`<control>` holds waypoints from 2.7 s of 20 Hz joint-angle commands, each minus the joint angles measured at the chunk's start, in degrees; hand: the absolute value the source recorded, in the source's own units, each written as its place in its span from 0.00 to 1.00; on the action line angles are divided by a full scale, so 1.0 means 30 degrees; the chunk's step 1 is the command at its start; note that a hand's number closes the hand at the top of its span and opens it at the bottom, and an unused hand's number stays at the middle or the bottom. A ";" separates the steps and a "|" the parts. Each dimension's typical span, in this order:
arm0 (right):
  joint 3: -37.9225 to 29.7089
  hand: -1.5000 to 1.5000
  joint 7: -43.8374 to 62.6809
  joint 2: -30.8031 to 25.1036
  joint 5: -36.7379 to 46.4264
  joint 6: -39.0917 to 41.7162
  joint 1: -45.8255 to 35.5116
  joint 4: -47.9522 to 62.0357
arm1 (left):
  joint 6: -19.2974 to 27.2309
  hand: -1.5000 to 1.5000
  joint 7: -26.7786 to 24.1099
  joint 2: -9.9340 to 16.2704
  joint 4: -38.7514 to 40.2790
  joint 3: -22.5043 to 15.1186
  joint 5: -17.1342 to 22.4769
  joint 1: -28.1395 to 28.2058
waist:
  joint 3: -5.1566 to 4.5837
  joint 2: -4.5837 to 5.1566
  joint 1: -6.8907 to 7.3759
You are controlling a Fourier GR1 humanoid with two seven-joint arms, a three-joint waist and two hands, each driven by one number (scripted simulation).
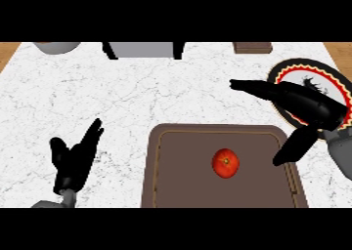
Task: Pick the tomato from the tray and place it in the plate
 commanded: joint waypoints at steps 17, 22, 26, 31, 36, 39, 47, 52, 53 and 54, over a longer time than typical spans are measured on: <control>0.1303 0.00 0.2288 0.3689 0.6046 0.0601 0.5103 -0.3623 | -0.0624 0.50 0.1443 -0.1516 -0.1077 0.0518 -0.1336 0.0660 | -0.0072 0.0096 0.0050; 0.1831 0.00 0.3131 0.4592 0.8376 0.0308 0.4387 -0.2907 | -0.0848 0.50 0.1688 -0.1388 -0.2394 0.0489 -0.1622 0.1676 | -0.0071 0.0096 0.0123; 0.2637 0.00 0.2185 0.5275 1.0637 -0.1192 0.4834 -0.1008 | -0.1344 0.50 0.1477 -0.1659 -0.0585 0.1166 -0.1583 0.0304 | -0.0072 0.0133 0.0089; 0.1943 0.00 0.3592 0.6638 1.0798 0.0745 0.4688 -0.2513 | -0.2154 0.50 0.0422 -0.1898 0.0896 0.1993 -0.1844 0.0159 | -0.0079 0.0117 0.0045; 0.1711 0.00 0.1654 0.6084 1.1866 0.1096 0.5594 -0.2085 | -0.1787 0.50 0.0742 -0.2543 -0.0937 0.1398 -0.2715 0.1281 | -0.0075 0.0104 0.0053; 0.3311 1.00 0.0130 0.5954 1.3904 -0.0736 0.4778 0.0910 | -0.2832 0.50 0.0792 -0.1816 0.0478 0.2676 -0.1589 0.0305 | -0.0074 0.0151 0.0125; 0.1951 1.00 -0.1526 0.6157 1.5051 -0.0887 0.4040 0.1066 | -0.1825 0.50 0.2044 -0.2924 -0.1197 0.1926 -0.2842 0.0444 | -0.0072 0.0106 0.0073; 0.1139 1.00 -0.3075 0.6771 1.5247 -0.3810 0.4249 0.1409 | -0.2409 0.50 0.1182 -0.2767 0.0221 0.2518 -0.2784 0.0102 | -0.0070 0.0123 0.0042; -0.0899 1.00 0.1395 0.8374 1.5368 -0.4288 0.3406 0.2471 | -0.2570 0.50 0.1038 -0.2680 -0.0112 0.2547 -0.2427 0.0613 | -0.0071 0.0164 0.0078; -0.2749 1.00 0.3948 0.8963 1.5497 -0.4652 0.2347 0.3450 | -0.2547 0.50 0.1237 -0.2453 -0.0249 0.2602 -0.2531 0.0198 | -0.0071 0.0357 0.0169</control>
